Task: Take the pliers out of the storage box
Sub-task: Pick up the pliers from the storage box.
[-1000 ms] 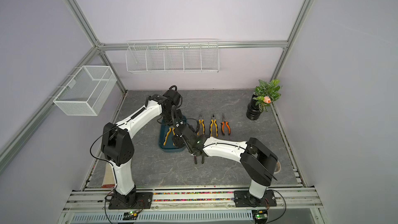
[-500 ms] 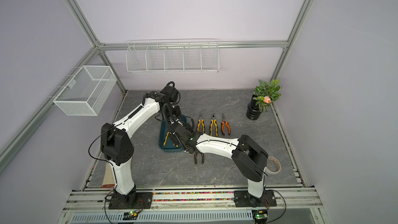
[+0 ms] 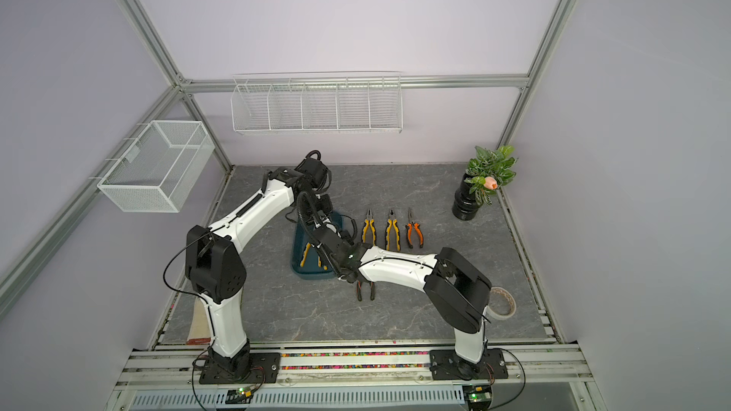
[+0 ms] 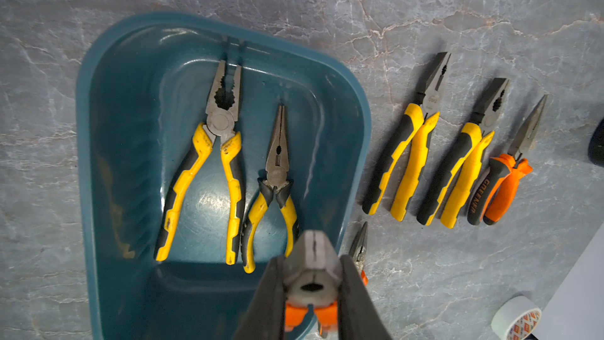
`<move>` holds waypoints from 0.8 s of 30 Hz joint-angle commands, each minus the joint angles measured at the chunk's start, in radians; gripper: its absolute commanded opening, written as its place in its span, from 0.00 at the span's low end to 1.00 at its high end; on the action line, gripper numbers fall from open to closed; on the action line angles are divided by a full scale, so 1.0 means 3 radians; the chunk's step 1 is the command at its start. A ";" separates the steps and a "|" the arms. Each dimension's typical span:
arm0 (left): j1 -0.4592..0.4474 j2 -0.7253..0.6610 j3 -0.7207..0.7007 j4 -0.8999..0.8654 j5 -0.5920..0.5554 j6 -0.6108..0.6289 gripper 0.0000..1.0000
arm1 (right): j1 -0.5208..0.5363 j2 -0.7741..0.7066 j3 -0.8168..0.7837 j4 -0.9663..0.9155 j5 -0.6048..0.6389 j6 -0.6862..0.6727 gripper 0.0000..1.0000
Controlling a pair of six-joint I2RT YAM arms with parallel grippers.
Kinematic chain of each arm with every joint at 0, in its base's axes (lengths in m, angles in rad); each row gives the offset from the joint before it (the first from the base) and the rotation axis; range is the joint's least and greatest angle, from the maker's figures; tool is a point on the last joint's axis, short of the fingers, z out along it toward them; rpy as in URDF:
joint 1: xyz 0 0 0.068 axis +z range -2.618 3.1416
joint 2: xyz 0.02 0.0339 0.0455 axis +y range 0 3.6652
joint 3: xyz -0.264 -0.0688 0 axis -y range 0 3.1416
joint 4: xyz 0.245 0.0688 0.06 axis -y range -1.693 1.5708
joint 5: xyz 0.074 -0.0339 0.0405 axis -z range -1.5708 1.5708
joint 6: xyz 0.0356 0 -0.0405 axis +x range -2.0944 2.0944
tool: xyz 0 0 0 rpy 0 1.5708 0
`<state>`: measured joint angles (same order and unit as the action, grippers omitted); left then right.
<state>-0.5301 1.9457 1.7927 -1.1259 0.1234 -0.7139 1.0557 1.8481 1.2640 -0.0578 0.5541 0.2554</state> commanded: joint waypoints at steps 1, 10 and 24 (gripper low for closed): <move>-0.0053 -0.0066 0.0150 -0.0097 0.0210 -0.0011 0.00 | -0.0044 0.0066 -0.0137 -0.0216 -0.0065 0.0063 0.35; -0.0050 -0.0028 0.0117 -0.0065 0.0116 0.0001 0.00 | 0.0113 -0.0607 -0.0646 0.0114 -0.0013 0.0054 0.78; -0.0013 0.0018 0.0207 -0.0068 0.0601 -0.0169 0.00 | 0.0257 -0.1070 -0.1225 0.0473 0.0063 -0.0223 0.91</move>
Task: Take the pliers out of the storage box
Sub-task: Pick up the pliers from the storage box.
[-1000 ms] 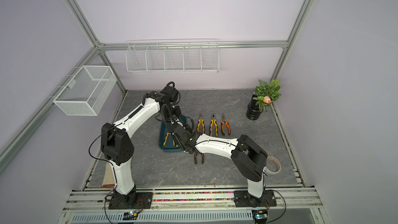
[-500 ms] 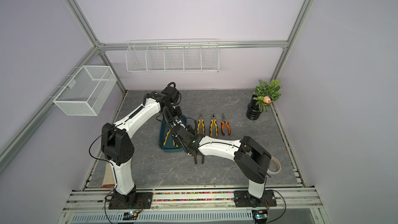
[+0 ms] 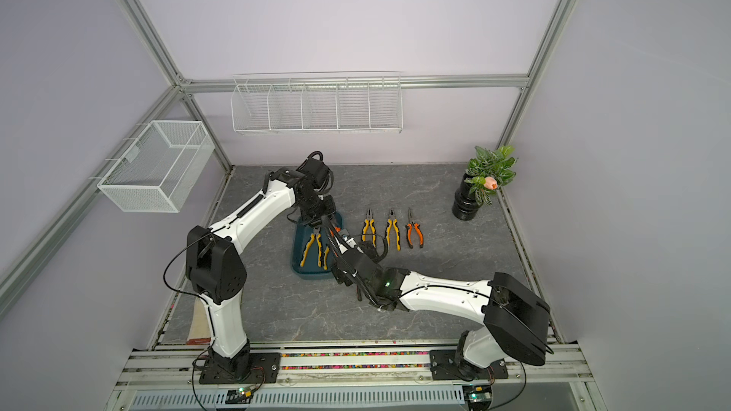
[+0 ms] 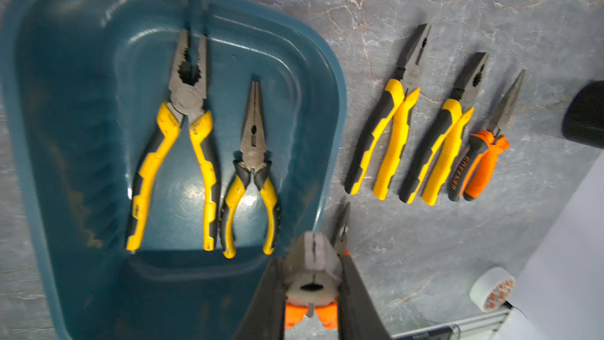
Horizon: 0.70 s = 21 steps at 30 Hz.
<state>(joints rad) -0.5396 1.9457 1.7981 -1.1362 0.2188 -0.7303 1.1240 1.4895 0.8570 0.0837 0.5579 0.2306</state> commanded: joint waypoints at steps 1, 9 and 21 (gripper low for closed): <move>0.0024 0.0031 0.0224 -0.0066 0.0341 -0.0126 0.00 | 0.0032 0.0168 0.0191 -0.0005 0.0053 -0.0161 0.91; 0.0065 0.0073 0.0427 -0.0327 0.0674 -0.0083 0.00 | 0.0037 0.0504 0.0641 -0.0265 0.0304 -0.0230 0.92; 0.0085 0.0020 0.0484 -0.0468 0.0805 0.0003 0.00 | 0.0036 0.0922 0.1040 -0.0662 0.0763 -0.0372 0.91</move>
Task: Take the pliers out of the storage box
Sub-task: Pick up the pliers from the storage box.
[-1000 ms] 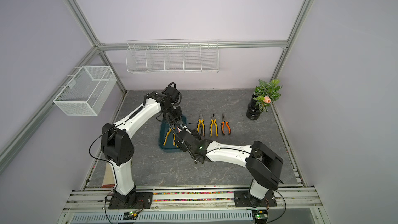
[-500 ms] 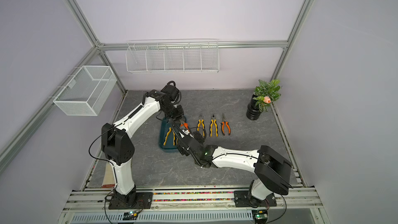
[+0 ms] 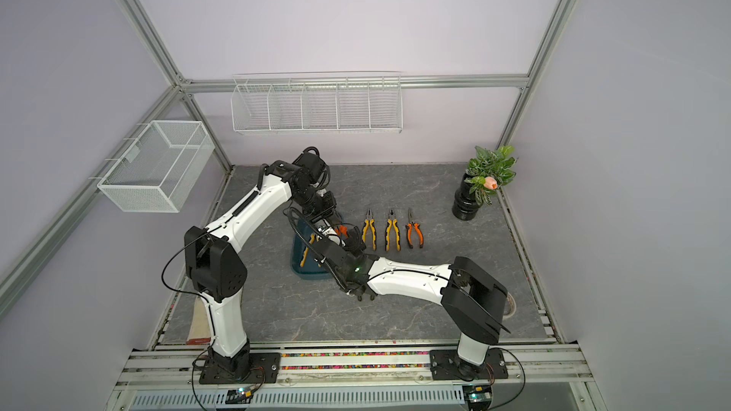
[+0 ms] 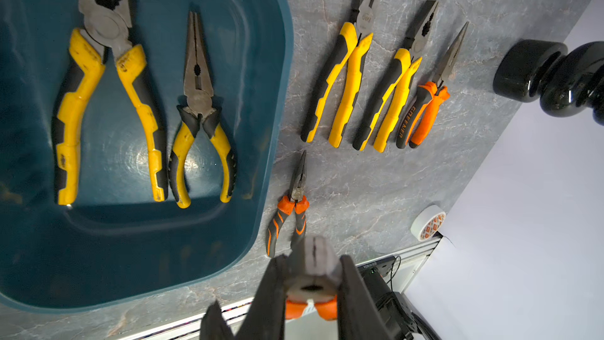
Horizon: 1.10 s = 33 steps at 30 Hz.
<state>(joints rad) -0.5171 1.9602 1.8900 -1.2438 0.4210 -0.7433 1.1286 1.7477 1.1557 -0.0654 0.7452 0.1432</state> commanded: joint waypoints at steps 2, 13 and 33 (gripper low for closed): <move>0.0018 -0.0021 0.0220 -0.0151 0.0112 0.0079 0.00 | 0.0016 0.0067 0.0039 -0.0181 0.0131 -0.0064 0.91; 0.0021 -0.0031 0.0189 -0.0144 0.0075 0.0105 0.00 | -0.0028 0.0072 0.0056 -0.0216 0.0039 -0.0020 0.83; 0.0021 -0.0074 0.0063 -0.0039 0.0052 0.0104 0.00 | -0.0152 0.0157 0.0259 -0.0450 -0.0132 0.0057 0.61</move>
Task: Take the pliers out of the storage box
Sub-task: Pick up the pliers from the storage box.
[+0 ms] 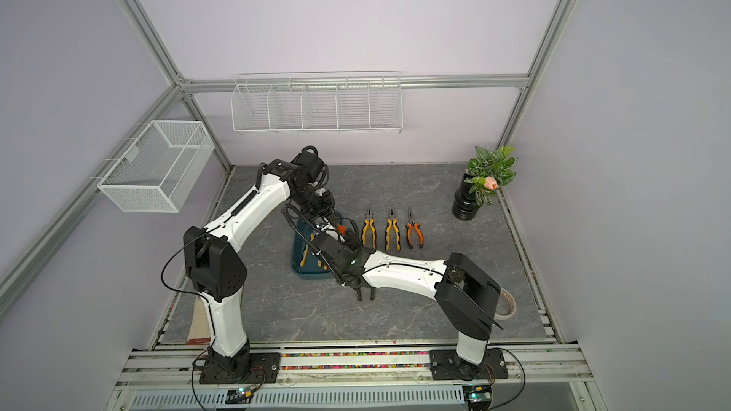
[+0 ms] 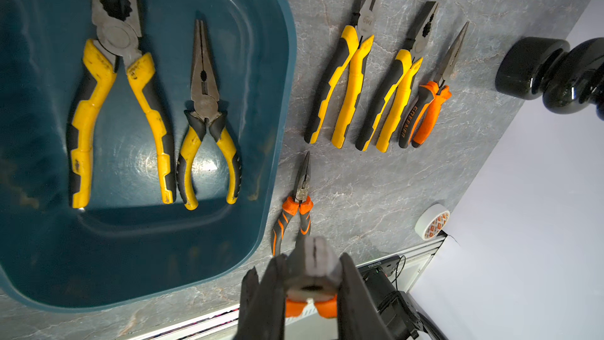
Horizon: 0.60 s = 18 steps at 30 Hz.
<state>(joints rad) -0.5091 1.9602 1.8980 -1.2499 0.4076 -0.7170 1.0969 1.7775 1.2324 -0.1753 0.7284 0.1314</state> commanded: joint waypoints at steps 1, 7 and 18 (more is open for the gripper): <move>-0.0006 -0.0071 0.0046 -0.0023 0.0097 0.0017 0.00 | -0.0049 0.0061 -0.0002 -0.0094 -0.0081 0.0110 0.56; -0.0006 -0.0056 0.0084 -0.0032 0.0087 0.0019 0.00 | -0.0047 0.0050 -0.0012 -0.0131 -0.0110 0.0155 0.23; -0.0006 0.0068 0.0213 -0.0093 0.0210 0.0259 0.04 | -0.0041 -0.0078 -0.0036 -0.0208 -0.0202 0.0225 0.07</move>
<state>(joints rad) -0.5030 1.9774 1.9091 -1.2636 0.4194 -0.6975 1.0924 1.7771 1.2324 -0.1875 0.7155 0.1802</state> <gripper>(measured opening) 0.231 0.557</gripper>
